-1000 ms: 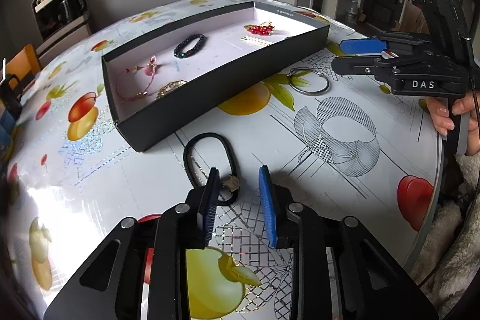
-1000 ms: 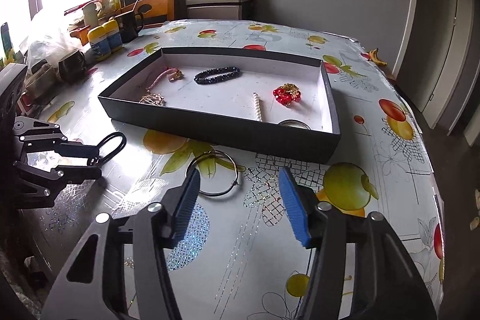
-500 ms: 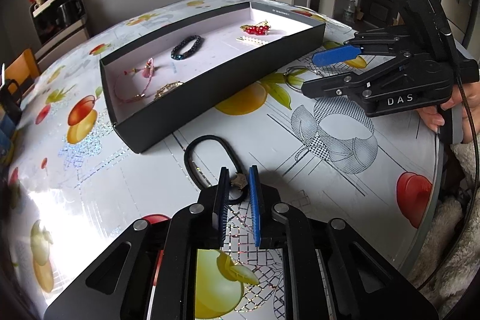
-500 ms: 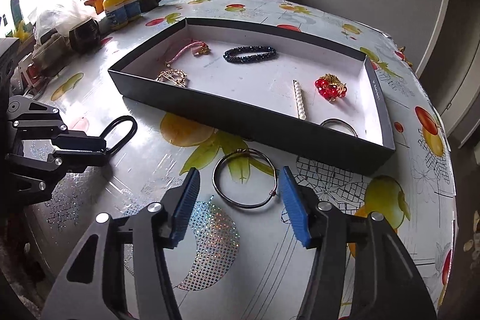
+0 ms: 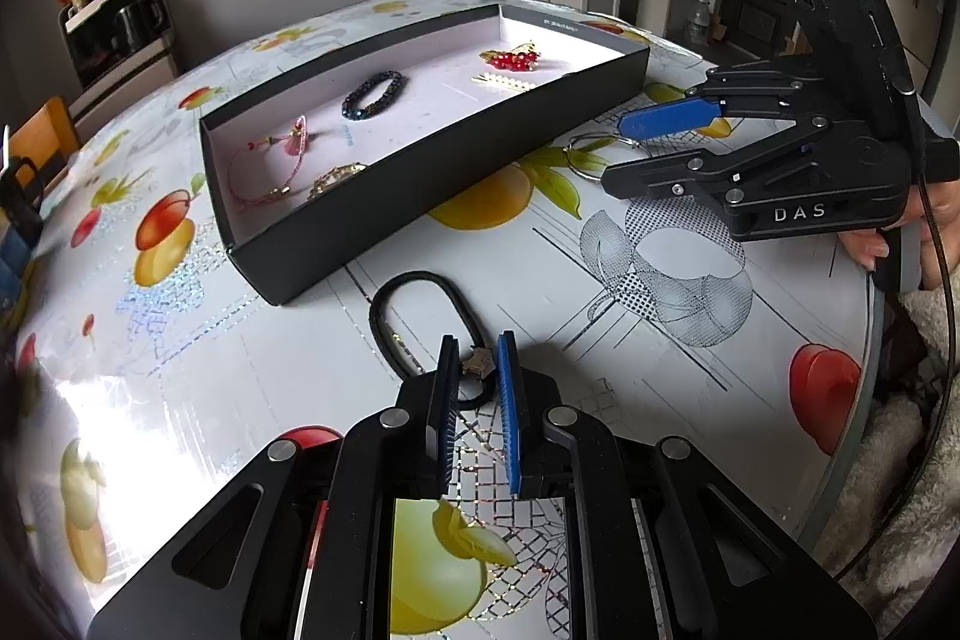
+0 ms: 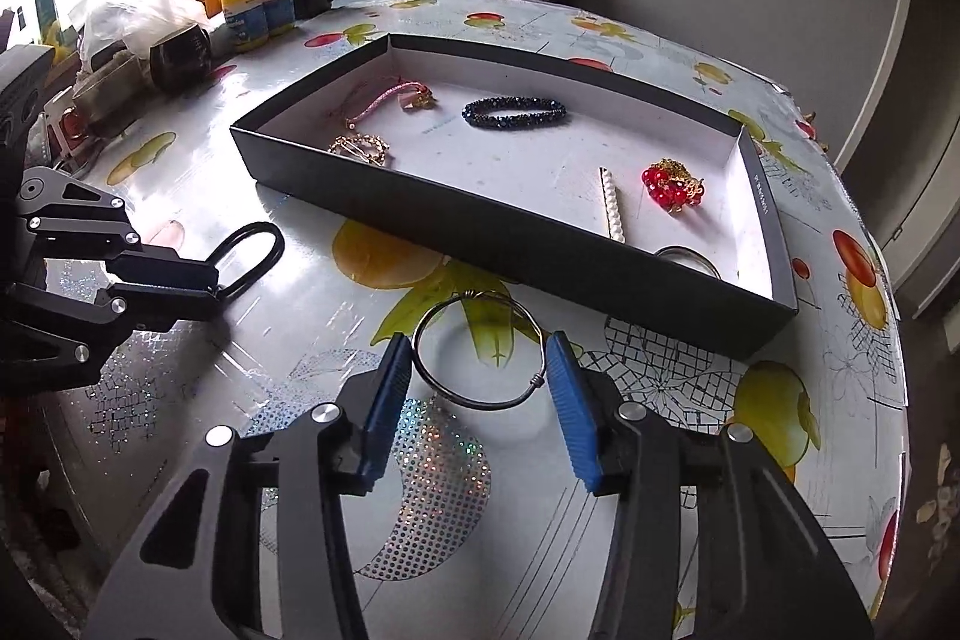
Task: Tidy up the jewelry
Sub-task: 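Carry both pieces into the black box and open both tools to release them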
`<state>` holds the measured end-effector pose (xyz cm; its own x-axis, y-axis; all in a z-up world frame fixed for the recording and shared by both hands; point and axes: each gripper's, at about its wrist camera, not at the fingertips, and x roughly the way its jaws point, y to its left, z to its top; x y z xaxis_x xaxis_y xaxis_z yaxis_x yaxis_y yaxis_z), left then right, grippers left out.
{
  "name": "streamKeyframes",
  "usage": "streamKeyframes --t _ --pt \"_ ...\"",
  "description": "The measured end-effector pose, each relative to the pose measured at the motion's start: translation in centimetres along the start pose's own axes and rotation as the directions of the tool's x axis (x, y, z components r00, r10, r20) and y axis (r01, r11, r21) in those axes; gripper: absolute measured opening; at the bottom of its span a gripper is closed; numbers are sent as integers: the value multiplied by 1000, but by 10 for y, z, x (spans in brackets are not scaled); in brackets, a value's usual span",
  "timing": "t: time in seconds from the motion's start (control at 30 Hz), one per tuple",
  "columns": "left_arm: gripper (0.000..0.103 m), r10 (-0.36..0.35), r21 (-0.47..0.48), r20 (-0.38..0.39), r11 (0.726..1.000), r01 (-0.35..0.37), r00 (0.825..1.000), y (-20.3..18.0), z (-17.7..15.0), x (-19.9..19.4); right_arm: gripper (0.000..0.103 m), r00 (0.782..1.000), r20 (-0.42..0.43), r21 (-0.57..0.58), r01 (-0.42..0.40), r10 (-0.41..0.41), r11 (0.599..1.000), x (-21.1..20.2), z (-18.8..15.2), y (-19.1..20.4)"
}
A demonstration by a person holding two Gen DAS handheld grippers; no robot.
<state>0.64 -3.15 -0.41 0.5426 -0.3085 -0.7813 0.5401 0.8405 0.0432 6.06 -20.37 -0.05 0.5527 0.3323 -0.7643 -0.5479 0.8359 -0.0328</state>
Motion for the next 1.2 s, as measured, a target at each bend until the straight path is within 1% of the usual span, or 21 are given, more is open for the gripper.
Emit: streamKeyframes --t 0.13,0.27,0.37,0.47,0.5,0.57,0.63,0.7,0.77,0.83,0.93,1.0,1.07,1.2 --pt "13 5 5 33 1000 -5 999 1 5 -15 46 1000 27 0 -9 9 1000 -12 2 0" --pt "13 24 24 87 999 -26 996 2 17 -38 46 997 76 6 -11 11 1000 -30 6 -2" --pt "13 38 42 130 998 -43 991 5 31 -55 46 993 114 13 -7 5 1000 -43 12 -6" --pt "13 65 67 181 995 -78 981 6 51 -70 46 989 145 17 16 -18 1000 -50 20 -13" --pt "13 72 74 193 993 -87 979 6 57 -72 46 988 153 16 31 -33 999 -50 25 -15" --pt "13 86 83 214 991 -106 973 8 72 -73 46 986 162 18 34 -37 999 -48 31 -18" --pt "13 85 81 217 991 -104 973 13 90 -64 46 985 167 27 32 -36 999 -43 40 -22" --pt "13 97 77 201 990 -115 975 19 104 -47 46 985 166 38 28 -34 999 -35 47 -27" --pt "13 92 59 170 993 -104 981 27 116 -27 46 985 167 47 37 -45 998 -27 55 -32" --pt "13 72 40 136 996 -78 988 34 124 -4 46 985 166 64 44 -54 997 -18 64 -40" --pt "13 59 21 99 998 -61 993 39 131 24 46 986 151 101 59 -74 993 -3 77 -57" --pt "13 41 10 77 999 -42 996 40 133 38 46 985 144 133 73 -92 988 7 86 -70" --pt "13 37 5 63 999 -37 997 41 133 49 46 985 138 164 82 -105 983 18 94 -81" --pt "13 3 -4 41 1000 -3 999 37 129 65 46 991 95 203 71 -92 977 43 105 -92"
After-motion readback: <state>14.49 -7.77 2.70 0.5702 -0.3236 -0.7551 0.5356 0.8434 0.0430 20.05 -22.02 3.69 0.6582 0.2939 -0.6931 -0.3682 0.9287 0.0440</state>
